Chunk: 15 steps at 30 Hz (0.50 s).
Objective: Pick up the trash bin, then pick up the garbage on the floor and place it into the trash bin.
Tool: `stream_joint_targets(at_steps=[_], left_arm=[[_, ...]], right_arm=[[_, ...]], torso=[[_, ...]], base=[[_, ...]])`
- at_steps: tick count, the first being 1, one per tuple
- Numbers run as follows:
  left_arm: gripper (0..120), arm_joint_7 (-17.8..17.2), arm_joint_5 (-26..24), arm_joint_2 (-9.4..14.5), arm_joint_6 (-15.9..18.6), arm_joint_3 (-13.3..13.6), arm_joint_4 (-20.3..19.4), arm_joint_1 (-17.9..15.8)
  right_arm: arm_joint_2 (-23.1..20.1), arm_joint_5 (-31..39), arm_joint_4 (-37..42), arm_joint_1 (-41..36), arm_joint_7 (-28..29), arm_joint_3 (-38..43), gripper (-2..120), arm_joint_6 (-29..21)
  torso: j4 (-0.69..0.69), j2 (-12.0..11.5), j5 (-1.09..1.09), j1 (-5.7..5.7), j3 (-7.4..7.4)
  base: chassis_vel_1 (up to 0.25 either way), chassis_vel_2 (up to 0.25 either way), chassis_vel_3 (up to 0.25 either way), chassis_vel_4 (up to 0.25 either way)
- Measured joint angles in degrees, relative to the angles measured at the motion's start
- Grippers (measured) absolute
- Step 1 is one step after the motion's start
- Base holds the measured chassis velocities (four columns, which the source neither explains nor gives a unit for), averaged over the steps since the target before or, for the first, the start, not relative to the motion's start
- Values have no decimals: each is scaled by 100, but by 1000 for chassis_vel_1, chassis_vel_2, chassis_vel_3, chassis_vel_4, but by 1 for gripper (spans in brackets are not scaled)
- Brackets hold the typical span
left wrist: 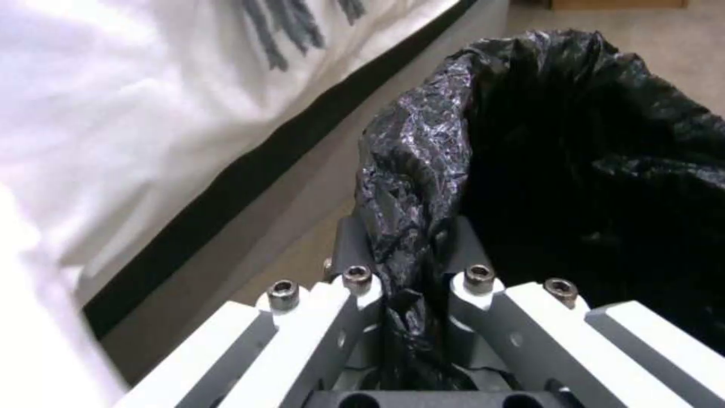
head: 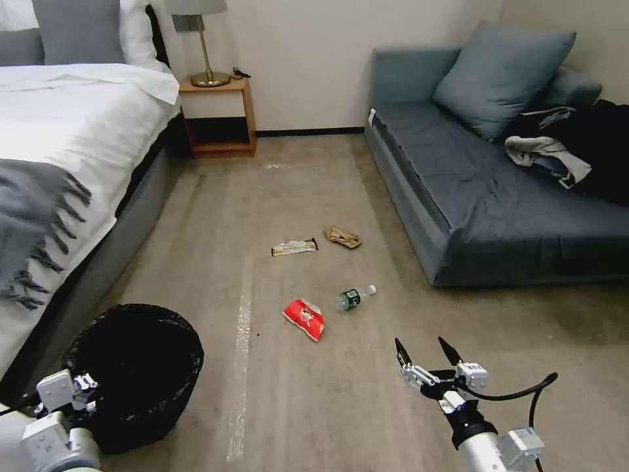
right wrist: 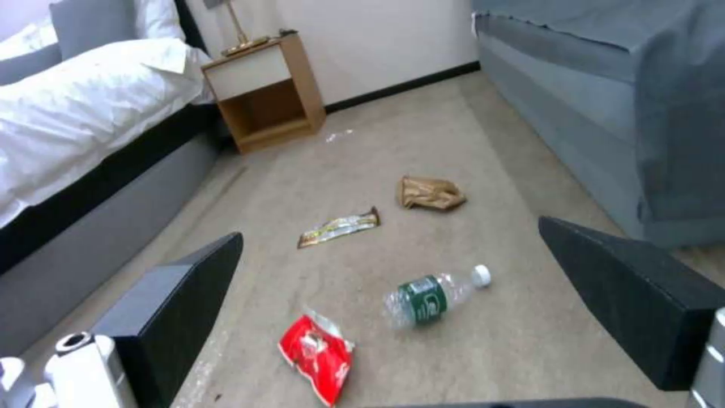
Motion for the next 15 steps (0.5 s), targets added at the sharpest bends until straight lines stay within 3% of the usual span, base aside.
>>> stream_joint_targets(at_steps=[15], left_arm=[[6, 2, 14, 28, -134, -25, 67, 7]], right_arm=[[-2, -104, 36, -73, 6, 2, 100, 3]], torso=[[0, 0, 0, 1, 0]], base=[[-104, 93, 95, -96]])
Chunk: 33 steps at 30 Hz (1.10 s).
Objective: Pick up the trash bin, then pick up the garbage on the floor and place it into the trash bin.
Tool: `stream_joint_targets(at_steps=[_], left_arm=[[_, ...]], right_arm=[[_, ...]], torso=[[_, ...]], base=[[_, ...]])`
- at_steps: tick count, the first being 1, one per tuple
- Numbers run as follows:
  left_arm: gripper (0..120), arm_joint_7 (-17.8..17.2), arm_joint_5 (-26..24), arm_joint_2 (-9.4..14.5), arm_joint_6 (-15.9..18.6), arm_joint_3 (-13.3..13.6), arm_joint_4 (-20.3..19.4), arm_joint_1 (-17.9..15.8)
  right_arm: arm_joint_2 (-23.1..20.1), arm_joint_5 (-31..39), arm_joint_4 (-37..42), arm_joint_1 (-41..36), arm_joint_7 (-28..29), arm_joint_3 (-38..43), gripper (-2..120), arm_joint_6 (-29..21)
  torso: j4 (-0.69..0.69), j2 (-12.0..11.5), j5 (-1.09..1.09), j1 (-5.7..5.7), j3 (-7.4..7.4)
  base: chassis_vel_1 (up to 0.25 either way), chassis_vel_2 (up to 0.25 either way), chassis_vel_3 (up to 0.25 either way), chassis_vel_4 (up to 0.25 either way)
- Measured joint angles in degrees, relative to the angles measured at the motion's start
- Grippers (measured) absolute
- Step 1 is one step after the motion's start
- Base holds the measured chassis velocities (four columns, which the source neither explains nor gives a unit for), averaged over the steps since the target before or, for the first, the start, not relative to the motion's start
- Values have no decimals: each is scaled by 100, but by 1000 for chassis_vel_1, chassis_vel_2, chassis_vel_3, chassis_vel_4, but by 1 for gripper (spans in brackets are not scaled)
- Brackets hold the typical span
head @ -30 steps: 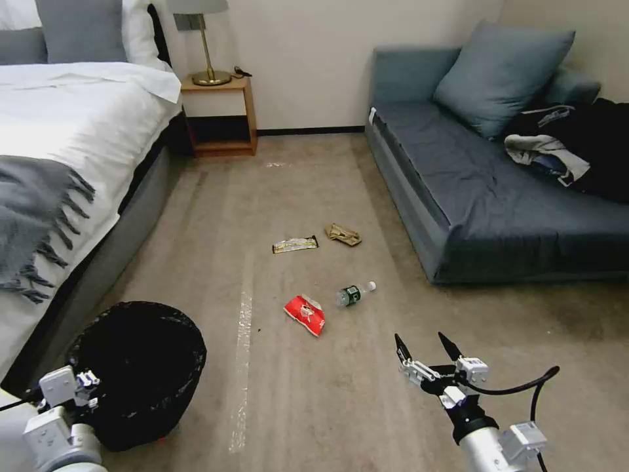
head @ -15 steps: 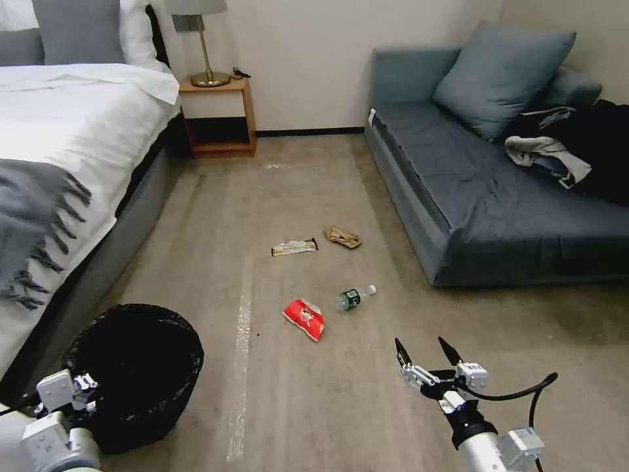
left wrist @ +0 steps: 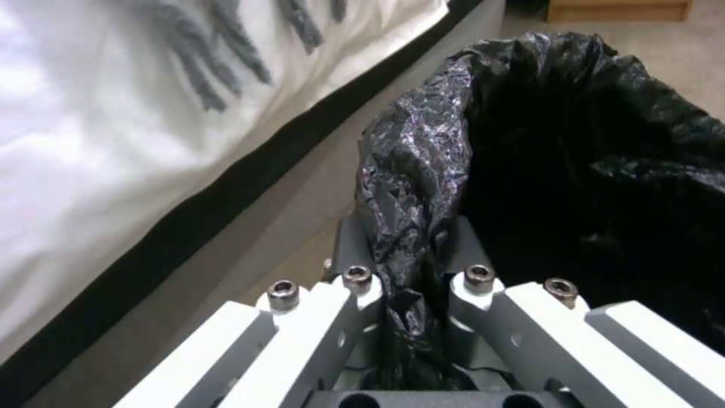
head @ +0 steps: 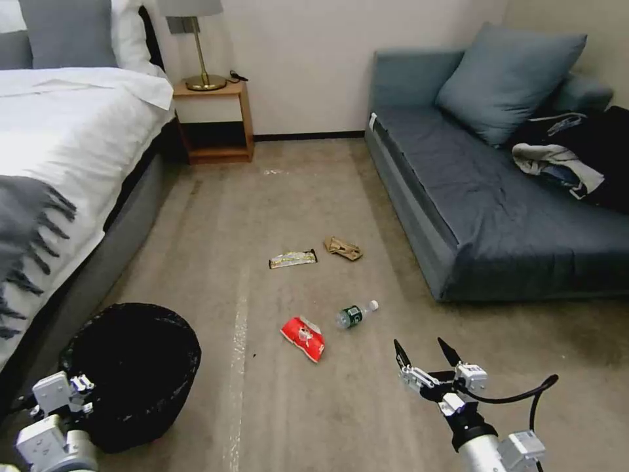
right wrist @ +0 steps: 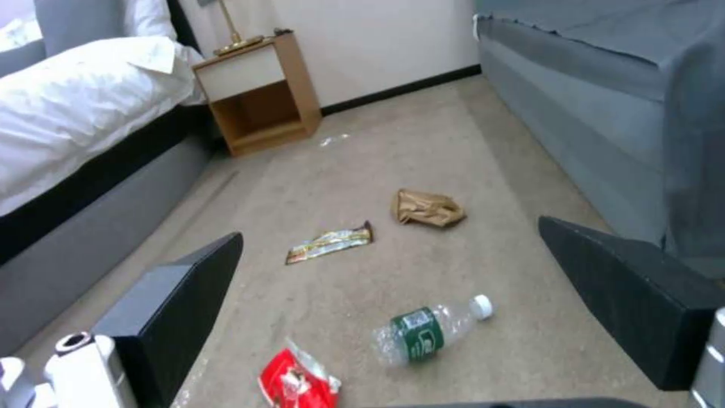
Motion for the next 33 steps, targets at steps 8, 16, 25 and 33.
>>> stream_joint_targets(at_steps=[8, 16, 25, 33], left_arm=[[6, 2, -10, 37, -24, -13, 0, -9], [6, 51, -12, 41, -78, -24, 0, 6], [6, 80, -12, 15, -119, -22, 27, 2], [6, 181, 2, -20, -293, -19, 56, 18]], right_arm=[[8, -29, 1, -5, 13, -21, 100, -3], [26, -47, -42, 39, 31, -74, 100, -8], [5, -67, -141, 60, 86, -107, 100, 16], [-107, -74, -332, 254, 170, -298, 100, -112]], torso=[[0, 0, 0, 0, 0], [0, 0, 0, 0, 0], [0, 0, 0, 0, 0], [0, 0, 0, 0, 0]], base=[[-99, 115, 91, -116], [-109, 112, 114, -116], [-92, 103, 103, -98], [-108, 100, 111, -102]])
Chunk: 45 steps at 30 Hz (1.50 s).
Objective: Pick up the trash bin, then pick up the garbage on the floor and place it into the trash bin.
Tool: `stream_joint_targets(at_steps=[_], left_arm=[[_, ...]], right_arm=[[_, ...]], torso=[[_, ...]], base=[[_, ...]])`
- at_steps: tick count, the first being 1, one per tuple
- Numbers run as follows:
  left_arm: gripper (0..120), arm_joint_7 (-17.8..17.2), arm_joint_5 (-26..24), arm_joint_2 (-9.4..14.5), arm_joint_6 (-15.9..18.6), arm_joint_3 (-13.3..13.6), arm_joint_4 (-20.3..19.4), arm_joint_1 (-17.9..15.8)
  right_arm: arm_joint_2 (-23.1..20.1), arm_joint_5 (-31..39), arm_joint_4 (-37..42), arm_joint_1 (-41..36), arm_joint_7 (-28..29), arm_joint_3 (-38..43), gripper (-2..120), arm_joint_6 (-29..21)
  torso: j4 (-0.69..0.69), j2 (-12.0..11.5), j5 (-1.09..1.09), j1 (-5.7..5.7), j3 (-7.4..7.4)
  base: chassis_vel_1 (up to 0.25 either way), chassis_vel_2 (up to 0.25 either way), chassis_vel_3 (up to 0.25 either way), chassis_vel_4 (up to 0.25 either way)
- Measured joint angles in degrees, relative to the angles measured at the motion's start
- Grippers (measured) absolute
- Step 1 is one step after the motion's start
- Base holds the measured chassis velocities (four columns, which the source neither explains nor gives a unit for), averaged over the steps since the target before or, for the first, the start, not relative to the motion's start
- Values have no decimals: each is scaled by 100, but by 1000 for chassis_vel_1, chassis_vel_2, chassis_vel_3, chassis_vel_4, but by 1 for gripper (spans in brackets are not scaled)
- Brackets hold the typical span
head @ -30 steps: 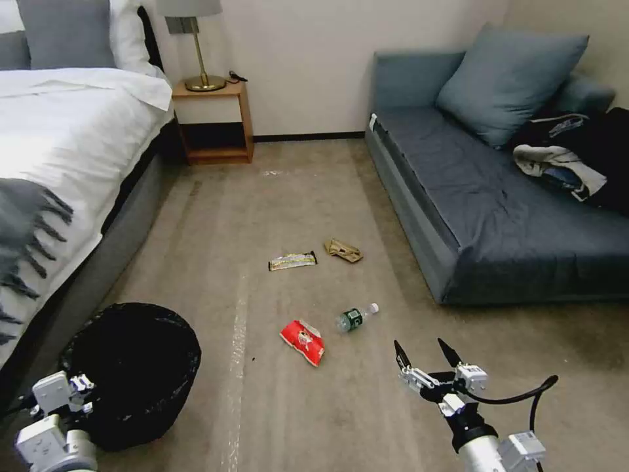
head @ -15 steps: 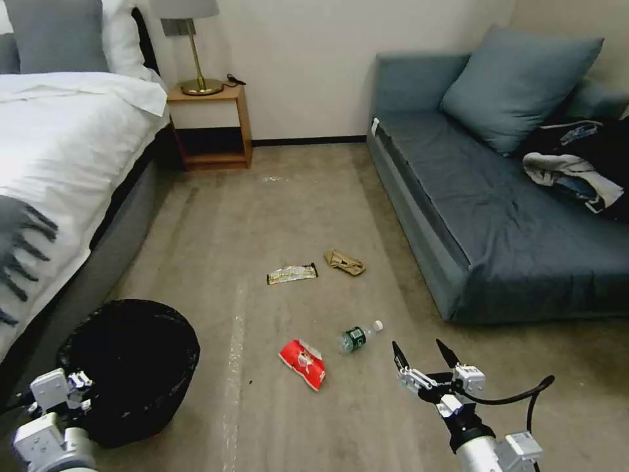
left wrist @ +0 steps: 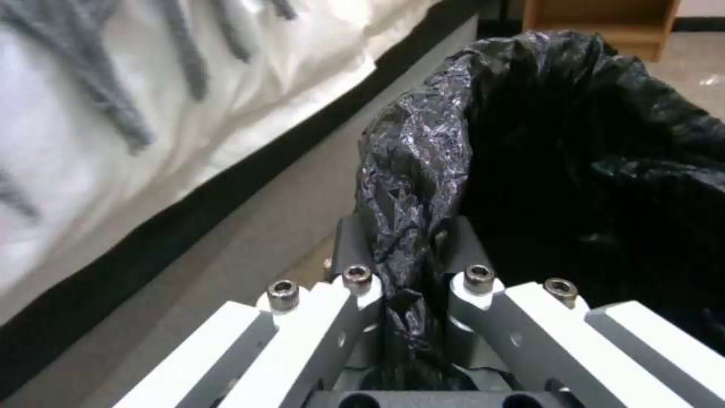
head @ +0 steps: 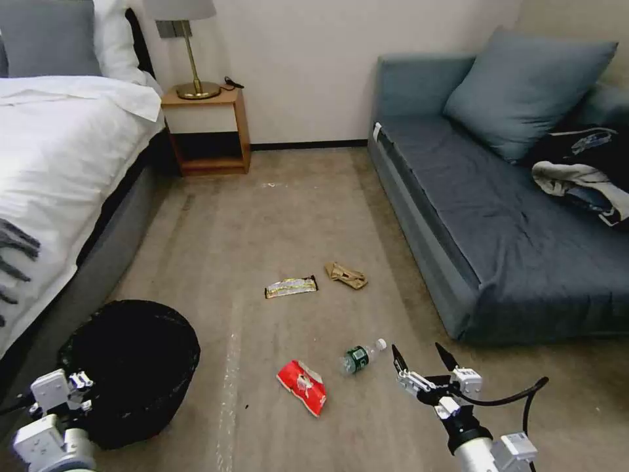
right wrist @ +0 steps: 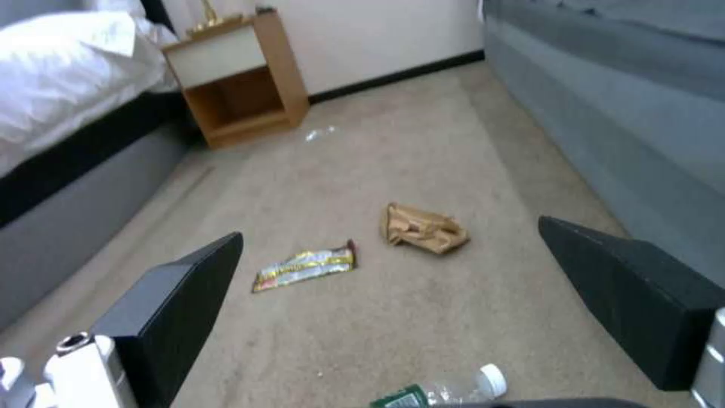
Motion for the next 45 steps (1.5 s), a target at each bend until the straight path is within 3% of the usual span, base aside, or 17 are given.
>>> stream_joint_targets(at_steps=[7, 9, 11, 14, 21, 25, 32, 45], left_arm=[[6, 78, 39, 2, -182, 25, 99, 1], [6, 140, 47, 24, -236, 29, 124, 6], [6, 159, 47, 27, -244, 29, 124, 7], [6, 414, 66, 39, -296, 30, 124, 19], [6, 602, 200, -20, -417, 96, 227, -61], [6, 696, 254, -29, -488, 103, 259, -106], [6, 776, 302, -77, -553, 81, 269, -108], [6, 819, 495, -232, -790, 69, 328, 20]], right_arm=[[-308, 98, -264, 498, 14, -289, 100, -436], [-550, 172, -467, 1110, -131, -463, 100, -863], [-579, 187, -489, 1186, -154, -481, 100, -911], [-953, 404, -803, 2013, -559, -770, 100, -1493], [-1169, 456, -1543, 3126, -990, -1695, 100, -1999], [-1041, 378, -2033, 3693, -1163, -2349, 100, -2162], [-360, 11, -3174, 4422, -1315, -3361, 100, -2227], [62, -412, -4478, 4804, -1437, -4096, 100, -1952]], torso=[[-1, 0, 0, 0, 0], [1, 0, 0, 0, 0], [1, 0, 0, 0, 0], [1, 0, 0, 0, 0], [0, 0, 0, 0, 0], [1, 0, -2, 1, 0], [1, 0, 0, 0, 0], [0, 0, 0, 0, 0]], base=[[-67, 68, 70, -56], [0, 0, 0, 0], [0, 0, 0, 0], [0, 0, 0, 0], [0, 0, 0, 0], [0, 0, 0, 0], [0, 0, 0, 0], [0, 0, 0, 0]])
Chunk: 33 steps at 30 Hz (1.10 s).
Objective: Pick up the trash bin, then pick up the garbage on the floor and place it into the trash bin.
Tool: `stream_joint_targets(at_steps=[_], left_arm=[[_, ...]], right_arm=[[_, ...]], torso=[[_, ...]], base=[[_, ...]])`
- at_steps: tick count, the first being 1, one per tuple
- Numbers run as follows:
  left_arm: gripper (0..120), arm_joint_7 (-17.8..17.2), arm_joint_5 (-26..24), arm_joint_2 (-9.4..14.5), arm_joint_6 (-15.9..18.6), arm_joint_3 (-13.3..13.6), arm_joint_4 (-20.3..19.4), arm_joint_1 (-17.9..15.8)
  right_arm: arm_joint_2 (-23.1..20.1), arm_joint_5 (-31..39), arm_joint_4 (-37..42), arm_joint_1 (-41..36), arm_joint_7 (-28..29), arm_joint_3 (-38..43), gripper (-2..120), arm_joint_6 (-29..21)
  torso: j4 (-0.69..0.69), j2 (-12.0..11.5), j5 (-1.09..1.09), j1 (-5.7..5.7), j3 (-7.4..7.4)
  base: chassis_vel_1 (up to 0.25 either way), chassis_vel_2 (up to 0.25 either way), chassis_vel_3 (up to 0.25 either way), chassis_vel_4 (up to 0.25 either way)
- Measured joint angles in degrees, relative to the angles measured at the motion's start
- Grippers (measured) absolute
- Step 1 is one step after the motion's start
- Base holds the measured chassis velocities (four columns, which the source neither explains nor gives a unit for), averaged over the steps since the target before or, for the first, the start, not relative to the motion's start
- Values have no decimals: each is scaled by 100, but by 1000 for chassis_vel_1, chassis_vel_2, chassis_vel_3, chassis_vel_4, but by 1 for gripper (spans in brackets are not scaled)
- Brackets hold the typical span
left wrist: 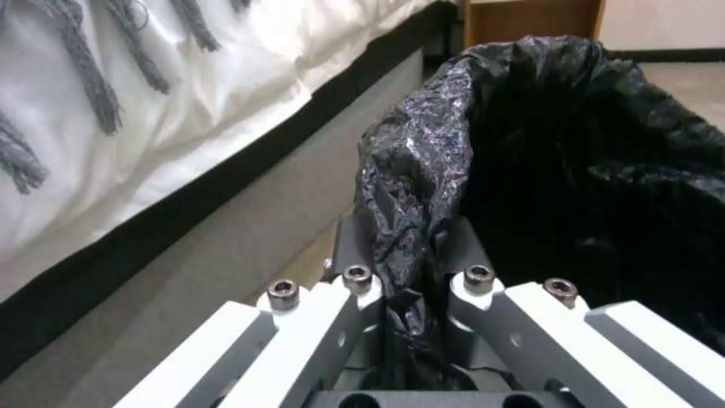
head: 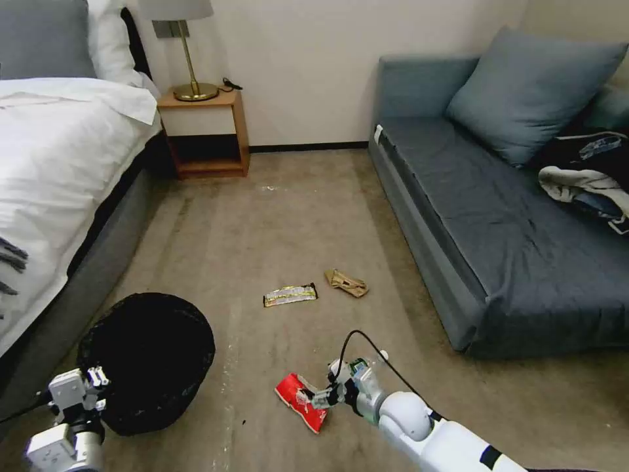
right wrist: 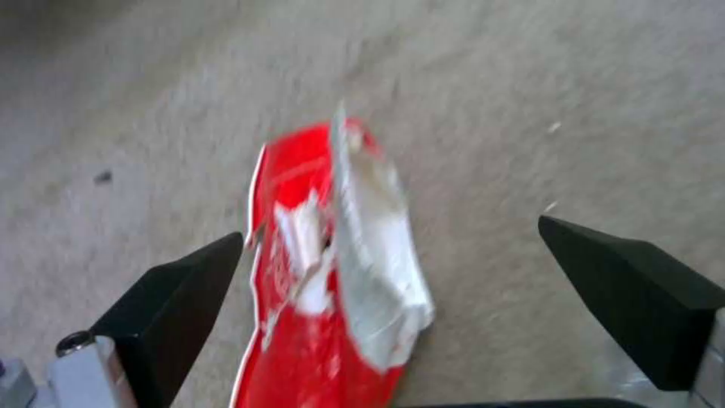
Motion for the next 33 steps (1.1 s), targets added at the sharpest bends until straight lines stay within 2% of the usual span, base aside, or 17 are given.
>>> stream_joint_targets(at_steps=[5, 9, 10, 13, 15, 19, 21, 24, 26, 27, 28, 30, 33], left_arm=[[6, 13, 69, -65, -87, 16, 25, 45], [6, 20, 79, -99, -105, 16, 27, 53], [6, 20, 79, -99, -105, 16, 27, 53], [6, 30, 126, -136, -115, 41, 27, 56], [6, 32, 141, -144, -120, 48, 30, 55], [6, 41, 256, -195, -150, 88, 76, 38], [6, 43, 273, -200, -151, 89, 76, 33], [6, 51, 308, -219, -153, 91, 75, 19], [6, 55, 320, -227, -158, 93, 74, 20], [6, 62, 352, -246, -177, 98, 74, 24], [6, 62, 352, -246, -177, 98, 74, 24], [6, 79, 417, -279, -235, 101, 74, 38], [6, 97, 466, -295, -273, 102, 79, 47]], right_arm=[[169, -153, -391, 91, -94, -86, 100, 137], [233, -165, -614, 161, -248, -77, 83, 240], [233, -165, -614, 161, -248, -77, 83, 240], [187, -152, -623, 155, -326, -69, 68, 290], [176, -150, -623, 147, -345, -61, 67, 303], [134, -99, -608, 109, -418, -10, 47, 363], [126, -90, -602, 108, -426, -1, 43, 374], [91, -58, -532, 92, -439, 45, 28, 396], [85, -52, -517, 84, -440, 59, 27, 399], [73, -40, -485, 67, -442, 87, 19, 407], [73, -40, -485, 67, -442, 87, 19, 407], [65, -40, -464, 40, -442, 120, 7, 431], [64, -41, -444, 22, -442, 143, 1, 443]], torso=[[1, 0, 0, 0, 0], [0, 0, 0, 0, 0], [0, 0, 0, 0, 0], [1, 0, 0, 0, 0], [0, 0, 0, 0, 0], [1, 0, 0, 0, 0], [0, 0, 0, 0, 0], [0, 0, 0, 0, 0], [0, 0, 0, 0, 0], [0, 0, 0, 0, 0], [0, 0, 0, 0, 0], [0, 0, 0, 0, 0], [0, 0, 0, 0, 0]], base=[[0, 0, 0, 0], [0, 0, 0, 0], [0, 0, 0, 0], [0, 0, 0, 0], [0, 0, 0, 0], [0, 0, 0, 0], [0, 0, 0, 0], [0, 0, 0, 0], [0, 0, 0, 0], [0, 0, 0, 0], [0, 0, 0, 0], [0, 0, 0, 0], [0, 0, 0, 0]])
